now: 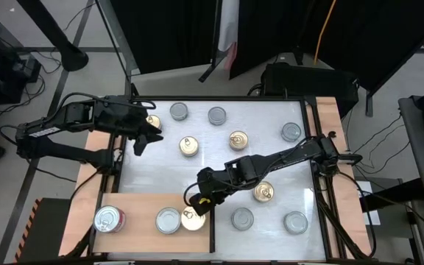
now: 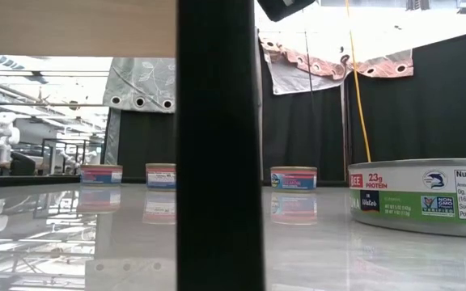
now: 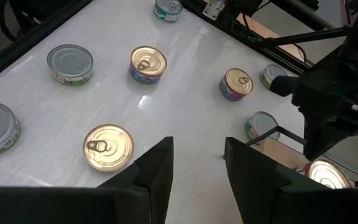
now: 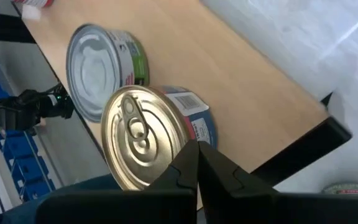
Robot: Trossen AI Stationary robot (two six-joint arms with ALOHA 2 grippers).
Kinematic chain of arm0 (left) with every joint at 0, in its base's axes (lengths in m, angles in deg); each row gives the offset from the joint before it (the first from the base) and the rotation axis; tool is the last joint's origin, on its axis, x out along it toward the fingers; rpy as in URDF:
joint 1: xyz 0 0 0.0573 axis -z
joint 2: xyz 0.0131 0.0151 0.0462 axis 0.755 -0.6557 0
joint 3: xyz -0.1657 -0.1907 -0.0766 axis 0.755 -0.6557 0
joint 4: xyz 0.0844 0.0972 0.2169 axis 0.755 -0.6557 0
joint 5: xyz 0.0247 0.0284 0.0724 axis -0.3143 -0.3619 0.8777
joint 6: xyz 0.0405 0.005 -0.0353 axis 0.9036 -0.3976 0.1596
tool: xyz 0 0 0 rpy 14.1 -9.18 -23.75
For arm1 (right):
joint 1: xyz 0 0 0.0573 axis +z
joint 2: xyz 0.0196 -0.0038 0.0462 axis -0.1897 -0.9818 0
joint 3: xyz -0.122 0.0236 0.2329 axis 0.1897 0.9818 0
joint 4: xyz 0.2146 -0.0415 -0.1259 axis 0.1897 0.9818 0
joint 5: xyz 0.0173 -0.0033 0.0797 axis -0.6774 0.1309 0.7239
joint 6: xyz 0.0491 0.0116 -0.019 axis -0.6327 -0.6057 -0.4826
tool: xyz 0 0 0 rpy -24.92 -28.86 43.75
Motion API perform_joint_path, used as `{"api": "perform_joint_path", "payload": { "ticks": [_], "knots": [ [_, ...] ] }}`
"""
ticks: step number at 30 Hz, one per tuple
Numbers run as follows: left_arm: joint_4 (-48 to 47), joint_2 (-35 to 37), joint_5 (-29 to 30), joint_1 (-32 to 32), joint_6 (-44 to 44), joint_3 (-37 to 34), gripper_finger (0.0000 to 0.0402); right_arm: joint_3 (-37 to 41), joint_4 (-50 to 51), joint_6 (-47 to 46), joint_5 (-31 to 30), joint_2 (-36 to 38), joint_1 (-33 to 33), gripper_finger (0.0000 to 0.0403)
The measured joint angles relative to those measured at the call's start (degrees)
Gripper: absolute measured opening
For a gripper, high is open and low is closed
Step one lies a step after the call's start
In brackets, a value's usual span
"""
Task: Stack canned seafood by type on shelf
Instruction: Put the blue pink tuna can on the shelf, then stack the blue pink tuna can on top of the other blue pink tuna can on the shelf
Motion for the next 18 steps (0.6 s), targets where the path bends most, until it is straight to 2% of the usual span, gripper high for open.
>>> {"api": "perform_joint_path", "payload": {
  "ticks": [11,13,15,16,18],
  "knots": [
    [-0.83,-0.01,1.48,0.00,-0.41,0.00,0.0146,-0.02,0.97,-1.55,0.11,0.30,1.15,0.0000],
    [-4.04,-0.49,5.79,-0.04,-3.73,0.06,0.0146,-0.85,3.12,-1.27,-0.01,1.02,1.11,0.0000],
    [-10.67,-1.78,10.69,-1.42,-11.59,0.09,0.0146,-2.93,5.57,-0.73,-0.11,1.49,0.58,0.0000],
    [-14.15,-2.66,11.95,-2.61,-14.90,0.07,0.0146,-4.23,6.84,-0.12,-0.26,1.93,0.25,0.0000],
    [-17.53,-4.68,11.20,-4.76,-15.83,0.00,0.0145,-6.61,11.04,1.79,-1.56,2.89,-0.39,0.0000]
  ]
}}
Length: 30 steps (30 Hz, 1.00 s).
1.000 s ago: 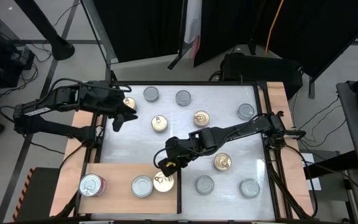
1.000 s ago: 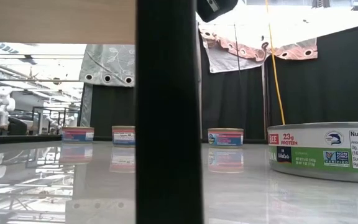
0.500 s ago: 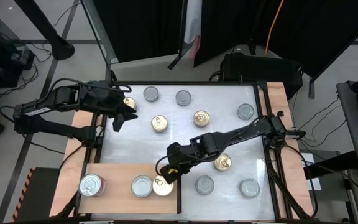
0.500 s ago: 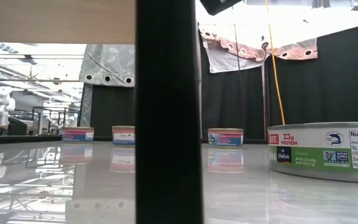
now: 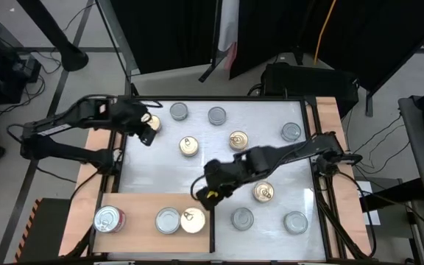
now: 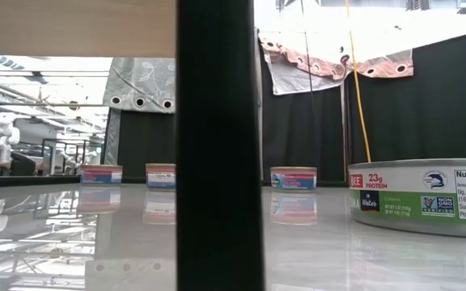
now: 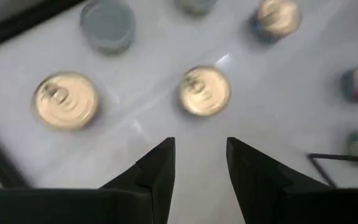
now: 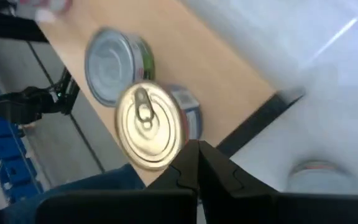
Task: Stack canned seafood by type on shelf
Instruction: Stack the blue pink tuna can on top of the other blue pink tuna can on the shelf
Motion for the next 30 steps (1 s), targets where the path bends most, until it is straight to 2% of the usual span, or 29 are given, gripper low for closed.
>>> {"api": "perform_joint_path", "payload": {
  "ticks": [9,18,23,25,30],
  "knots": [
    [-1.43,-13.18,-11.39,-12.18,9.11,0.02,0.0101,-5.80,7.48,12.88,-6.79,6.46,-6.41,0.0000],
    [-2.15,-25.89,-8.68,-22.78,9.34,0.02,0.0034,-5.81,24.27,26.41,-13.06,15.37,-14.96,0.0000],
    [-1.35,-31.80,-6.29,-25.73,9.25,0.02,0.0006,-5.81,26.76,34.49,-19.65,18.42,-20.85,0.0000],
    [-1.25,-33.72,-5.09,-26.05,8.63,0.02,0.0004,-5.81,26.68,37.78,-19.31,18.50,-23.83,0.0000],
    [-1.20,-36.24,-4.69,-25.85,4.42,0.02,0.0009,-4.49,27.71,45.20,-13.01,16.95,-30.01,0.0000]
  ]
}}
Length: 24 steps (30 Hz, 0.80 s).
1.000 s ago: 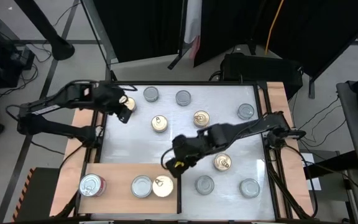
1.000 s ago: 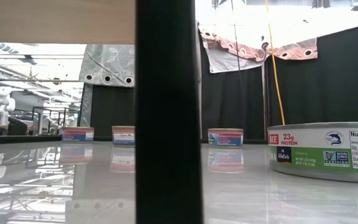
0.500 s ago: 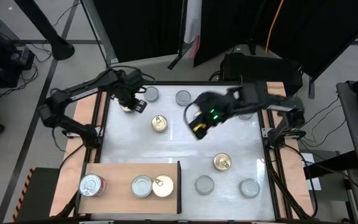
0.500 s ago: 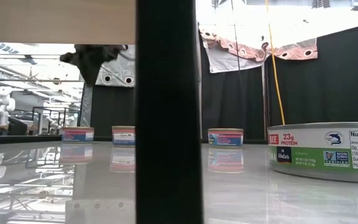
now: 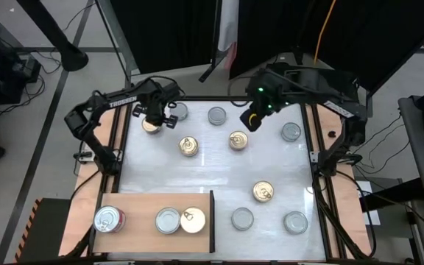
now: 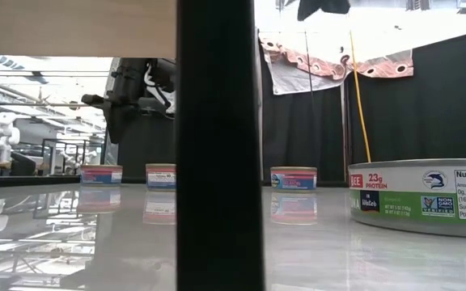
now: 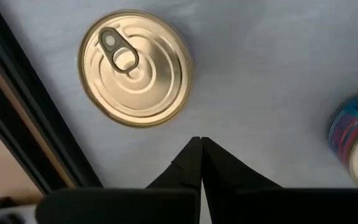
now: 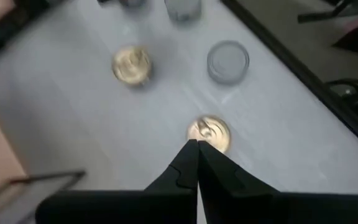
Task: Stack canned seafood by type on shelf
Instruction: Stack the blue pink tuna can on top of the other blue pink tuna can on the shelf
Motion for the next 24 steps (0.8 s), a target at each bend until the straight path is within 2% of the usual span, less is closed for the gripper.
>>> {"api": "perform_joint_path", "payload": {
  "ticks": [7,14,24],
  "knots": [
    [3.59,-0.36,2.87,0.69,-6.43,-2.27,0.0010,8.29,-1.68,8.01,6.71,-0.50,-4.50,0.0000],
    [4.81,-0.36,6.78,1.51,-11.54,-5.93,0.0011,14.20,-7.56,10.66,14.43,-0.54,-6.67,0.0000],
    [10.32,-0.36,6.97,3.26,-14.81,-12.36,0.0011,15.51,-9.54,12.39,14.67,-0.52,-7.31,0.0000]
  ]
}}
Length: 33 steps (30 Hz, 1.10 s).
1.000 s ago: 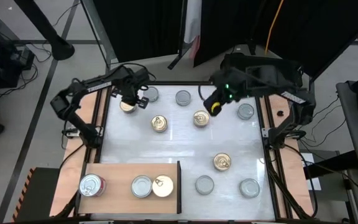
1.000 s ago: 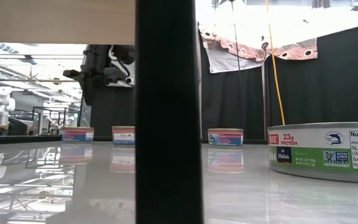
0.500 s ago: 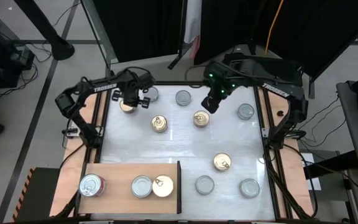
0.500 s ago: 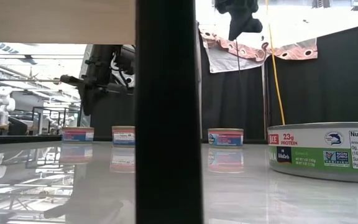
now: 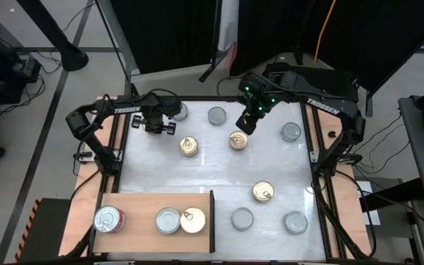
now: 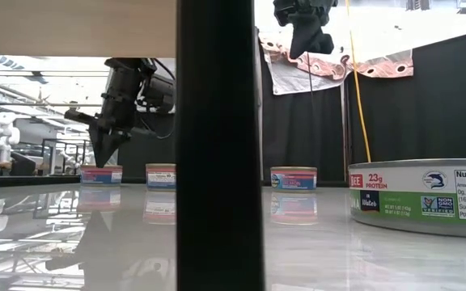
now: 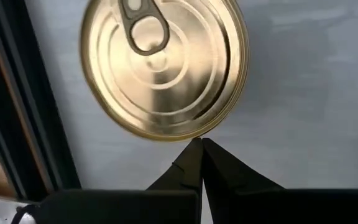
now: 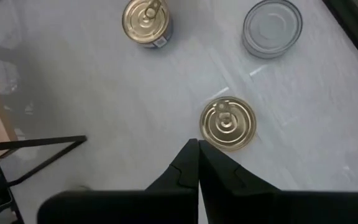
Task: Stack canned seafood by type on shelf
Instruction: Stack the blue pink tuna can on top of the other blue pink tuna can on the shelf
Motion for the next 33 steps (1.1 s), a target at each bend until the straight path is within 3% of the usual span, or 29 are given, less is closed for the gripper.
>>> {"api": "perform_joint_path", "payload": {
  "ticks": [6,12,17,21,26,33],
  "knots": [
    [-0.85,2.20,-0.87,2.41,-0.01,-0.32,0.0011,0.00,0.24,0.05,-0.02,0.00,0.00,0.0000],
    [-1.07,4.83,3.02,4.20,-4.44,-0.30,0.0011,2.56,-0.33,0.39,0.00,0.13,0.00,0.0000],
    [1.21,3.90,4.61,3.58,-4.40,-1.54,0.0011,13.41,-2.34,-0.40,0.31,0.02,0.00,0.0000],
    [1.77,3.80,4.74,3.36,-3.54,-2.77,0.0011,25.00,-9.15,-2.68,4.93,-0.02,0.00,0.0000],
    [3.46,3.80,5.08,2.32,-2.91,-5.02,0.0011,36.34,-18.46,-8.71,5.58,-0.02,0.03,0.0000],
    [4.17,3.93,4.61,1.85,0.38,-6.37,0.0011,42.62,-27.29,-12.16,6.02,-0.02,0.00,0.0000]
  ]
}}
